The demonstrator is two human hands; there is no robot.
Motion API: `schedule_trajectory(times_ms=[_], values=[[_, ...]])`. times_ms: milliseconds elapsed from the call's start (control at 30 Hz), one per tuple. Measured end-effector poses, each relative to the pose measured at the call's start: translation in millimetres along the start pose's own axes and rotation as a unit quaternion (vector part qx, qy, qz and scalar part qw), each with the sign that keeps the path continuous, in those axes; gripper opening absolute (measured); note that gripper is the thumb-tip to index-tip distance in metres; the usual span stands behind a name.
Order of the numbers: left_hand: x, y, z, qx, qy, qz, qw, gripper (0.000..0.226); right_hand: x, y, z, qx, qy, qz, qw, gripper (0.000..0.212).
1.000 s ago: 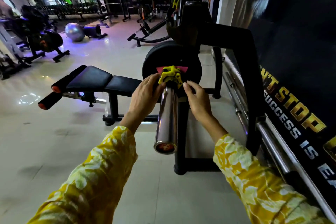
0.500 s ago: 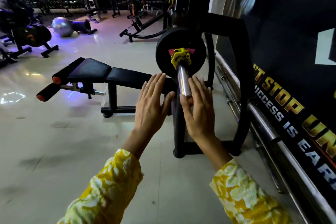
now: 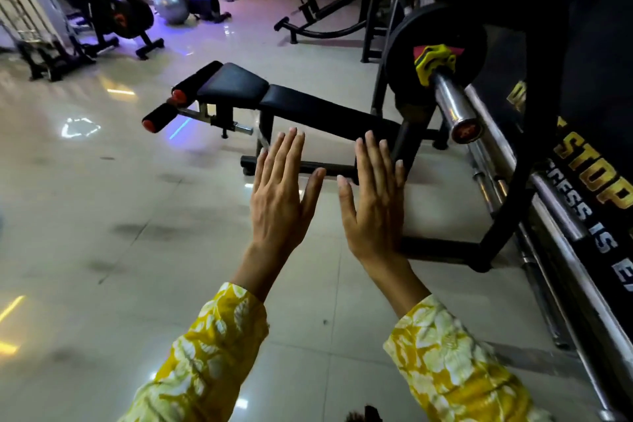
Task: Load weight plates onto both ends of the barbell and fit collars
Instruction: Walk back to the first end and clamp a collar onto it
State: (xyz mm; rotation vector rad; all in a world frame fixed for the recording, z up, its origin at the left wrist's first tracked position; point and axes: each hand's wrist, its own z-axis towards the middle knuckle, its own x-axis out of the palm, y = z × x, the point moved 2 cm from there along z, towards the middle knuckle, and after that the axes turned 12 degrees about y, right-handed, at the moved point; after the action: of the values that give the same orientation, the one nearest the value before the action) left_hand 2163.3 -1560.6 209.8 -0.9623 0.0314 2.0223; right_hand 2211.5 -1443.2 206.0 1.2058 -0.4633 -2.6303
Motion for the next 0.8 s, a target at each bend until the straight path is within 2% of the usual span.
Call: schedule_trajectory(times_ms=[333,600,800], values=[[-21,147,-17,-0.117,0.006,0.082,0.99,0.055,139,71,50,-0.062,0.092,0.041,0.993,0.054],[-15,312,37,-0.202,0.018,0.151,0.967,0.057,291,126,163,-0.102,0.165,0.082,0.977,0.055],[-34,440,76,-0.292,0.025,0.196,0.936,0.059,396,194,246,-0.157,0.226,0.124,0.953,0.053]])
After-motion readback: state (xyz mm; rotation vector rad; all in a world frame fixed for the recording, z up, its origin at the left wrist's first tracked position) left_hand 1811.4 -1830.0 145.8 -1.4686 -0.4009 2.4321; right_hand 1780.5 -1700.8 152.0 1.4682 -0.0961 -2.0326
